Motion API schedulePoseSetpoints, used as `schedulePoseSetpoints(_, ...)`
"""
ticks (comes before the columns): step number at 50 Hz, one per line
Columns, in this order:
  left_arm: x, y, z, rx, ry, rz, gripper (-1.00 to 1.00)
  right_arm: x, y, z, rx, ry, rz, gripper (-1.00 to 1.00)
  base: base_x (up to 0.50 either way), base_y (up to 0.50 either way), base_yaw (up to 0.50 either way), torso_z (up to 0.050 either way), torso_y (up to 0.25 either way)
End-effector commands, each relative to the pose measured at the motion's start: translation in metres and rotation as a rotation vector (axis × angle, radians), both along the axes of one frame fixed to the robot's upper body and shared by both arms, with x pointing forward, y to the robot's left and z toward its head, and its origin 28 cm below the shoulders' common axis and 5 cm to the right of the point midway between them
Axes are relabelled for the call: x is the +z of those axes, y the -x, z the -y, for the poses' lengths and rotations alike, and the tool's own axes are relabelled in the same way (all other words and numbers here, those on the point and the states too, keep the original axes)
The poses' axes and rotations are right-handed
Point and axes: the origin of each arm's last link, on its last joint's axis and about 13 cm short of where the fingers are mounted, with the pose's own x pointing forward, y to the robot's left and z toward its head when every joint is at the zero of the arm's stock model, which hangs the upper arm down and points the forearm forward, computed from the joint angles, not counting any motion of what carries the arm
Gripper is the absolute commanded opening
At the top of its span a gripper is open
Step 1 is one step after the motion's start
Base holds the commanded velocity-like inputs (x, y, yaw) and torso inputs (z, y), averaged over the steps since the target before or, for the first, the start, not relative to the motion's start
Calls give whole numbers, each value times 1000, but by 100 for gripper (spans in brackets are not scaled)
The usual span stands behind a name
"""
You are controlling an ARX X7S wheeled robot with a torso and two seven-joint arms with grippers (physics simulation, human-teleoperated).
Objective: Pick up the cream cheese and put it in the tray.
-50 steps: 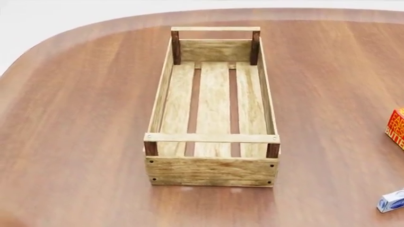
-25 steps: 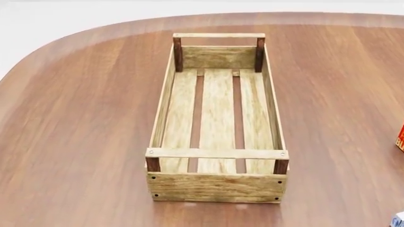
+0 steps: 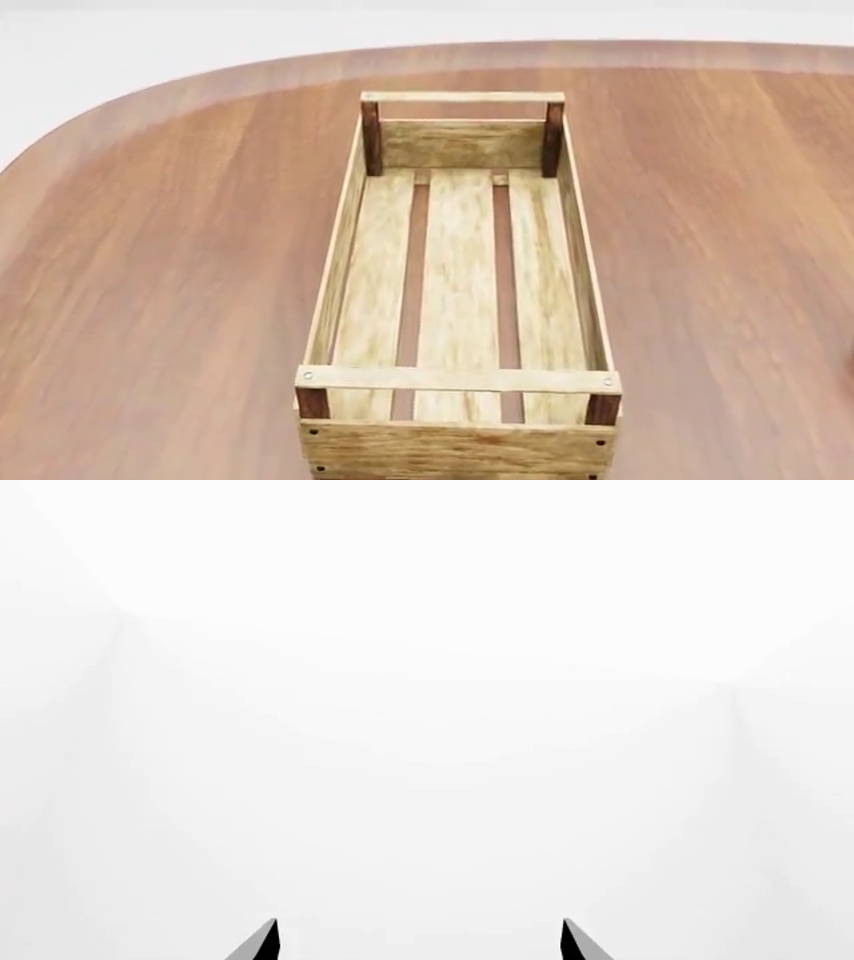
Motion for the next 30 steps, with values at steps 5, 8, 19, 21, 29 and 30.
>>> schedulePoseSetpoints(5, 0, 0, 0, 1, 0, 1, 100, 0, 0, 0, 1, -1, 1, 100, 200, 0, 0, 0, 0)
schedulePoseSetpoints(8, 0, 0, 0, 2, 1, 0, 100, 0, 0, 0, 0, 0, 1, 100, 198, 0, 0, 0, 0)
schedulePoseSetpoints(19, 0, 0, 1, 2, -1, 2, 100, 0, 0, 0, 1, 1, 0, 100, 200, 0, 0, 0, 0)
schedulePoseSetpoints(21, 0, 0, 0, 3, 0, 2, 100, 0, 0, 0, 1, 0, 0, 100, 197, 0, 0, 0, 0)
schedulePoseSetpoints(29, 0, -1, 0, 3, 1, 2, 100, 0, 0, 0, 1, -1, -2, 100, 200, 0, 0, 0, 0)
schedulePoseSetpoints(30, 0, 0, 0, 3, 0, 2, 100, -1, -1, 0, 1, 0, -2, 100, 199, 0, 0, 0, 0)
